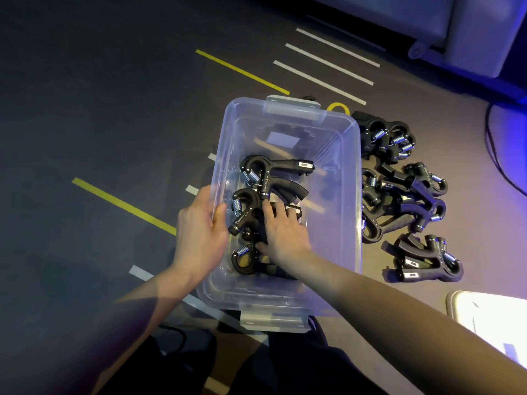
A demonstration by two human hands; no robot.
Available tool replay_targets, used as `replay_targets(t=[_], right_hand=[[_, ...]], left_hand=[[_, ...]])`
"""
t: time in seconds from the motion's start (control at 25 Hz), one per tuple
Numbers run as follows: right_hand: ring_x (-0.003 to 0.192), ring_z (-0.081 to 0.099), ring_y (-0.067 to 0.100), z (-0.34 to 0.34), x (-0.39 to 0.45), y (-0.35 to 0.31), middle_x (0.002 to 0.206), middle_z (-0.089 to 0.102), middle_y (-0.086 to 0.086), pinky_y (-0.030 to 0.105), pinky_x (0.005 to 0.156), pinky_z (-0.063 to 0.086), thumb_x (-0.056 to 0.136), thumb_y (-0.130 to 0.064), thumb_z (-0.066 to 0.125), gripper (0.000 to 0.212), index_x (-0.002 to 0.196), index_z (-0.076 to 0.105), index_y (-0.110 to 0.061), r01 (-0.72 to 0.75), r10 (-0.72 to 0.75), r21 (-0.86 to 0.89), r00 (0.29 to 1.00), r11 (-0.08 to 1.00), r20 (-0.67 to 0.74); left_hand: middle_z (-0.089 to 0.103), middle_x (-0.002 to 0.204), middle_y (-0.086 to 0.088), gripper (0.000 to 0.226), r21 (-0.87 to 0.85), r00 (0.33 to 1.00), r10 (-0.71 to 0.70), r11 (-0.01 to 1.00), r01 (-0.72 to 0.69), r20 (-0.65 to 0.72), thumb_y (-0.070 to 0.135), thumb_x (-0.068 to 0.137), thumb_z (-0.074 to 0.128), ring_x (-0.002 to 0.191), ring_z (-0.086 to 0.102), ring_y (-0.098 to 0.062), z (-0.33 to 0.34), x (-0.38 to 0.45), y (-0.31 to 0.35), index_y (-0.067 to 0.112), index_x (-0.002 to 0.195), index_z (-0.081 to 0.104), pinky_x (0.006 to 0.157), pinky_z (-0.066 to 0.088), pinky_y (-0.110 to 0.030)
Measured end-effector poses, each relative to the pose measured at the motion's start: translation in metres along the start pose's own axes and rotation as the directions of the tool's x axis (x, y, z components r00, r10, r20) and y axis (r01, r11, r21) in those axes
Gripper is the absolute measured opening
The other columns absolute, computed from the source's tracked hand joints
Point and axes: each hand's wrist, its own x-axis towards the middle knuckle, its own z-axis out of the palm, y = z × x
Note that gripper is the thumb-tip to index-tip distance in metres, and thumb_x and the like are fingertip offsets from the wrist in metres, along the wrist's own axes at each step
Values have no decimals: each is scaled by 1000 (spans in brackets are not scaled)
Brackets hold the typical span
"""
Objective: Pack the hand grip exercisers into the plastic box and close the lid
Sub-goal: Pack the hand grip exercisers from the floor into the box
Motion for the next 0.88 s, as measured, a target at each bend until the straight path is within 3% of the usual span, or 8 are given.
replay_targets(t=[0.16, 0.4, 0.48, 0.72, 0.88], right_hand=[[127, 31, 34, -7, 9, 16, 140, 30, 7, 50, 101, 37, 78, -18, 70, 88, 147, 15, -21, 77, -77, 13, 997, 997, -10], [136, 26, 33, -11, 21, 32, 141, 31, 4, 52, 106, 31, 78, -8, 71, 85, 146, 20, -19, 105, -102, 64, 994, 992, -38], [139, 24, 31, -10, 25, 34, 142, 33, 5, 50, 108, 30, 79, -12, 71, 83, 146, 22, -19, 91, -88, 100, 996, 991, -31], [144, 14, 30, -9, 28, 33, 151, 28, 3, 45, 114, 20, 85, -28, 67, 78, 148, 21, -27, 29, -23, 122, 998, 992, -51], [144, 11, 29, -12, 25, 33, 155, 21, -2, 53, 110, 19, 87, -35, 64, 79, 149, 15, -33, -10, 11, 59, 1000, 998, -27]], left_hand=[[34, 48, 7, 9, -2, 1000, 15, 1000, -15, -6, 3, 87, 52, 45, 36, -12, -1, -1, 0, 3, 95, 55, 45, 23, -22], [34, 48, 4, 5, 13, 999, 34, 999, -34, 4, 3, 87, 52, 44, 36, -14, -1, -1, 0, 5, 91, 53, 44, 25, -27], [34, 48, 5, 7, 15, 999, 37, 999, -37, 5, 3, 87, 52, 45, 36, -13, 0, -1, 0, 4, 94, 55, 47, 20, -34], [35, 47, 2, 14, 16, 999, 43, 999, -43, -5, 4, 89, 52, 44, 36, -17, -1, -4, 0, 17, 85, 46, 46, 31, -29], [39, 49, -2, 8, 30, 1000, 28, 999, -28, 1, 4, 88, 52, 47, 42, -20, -1, -2, 0, 7, 95, 55, 47, 33, -33]])
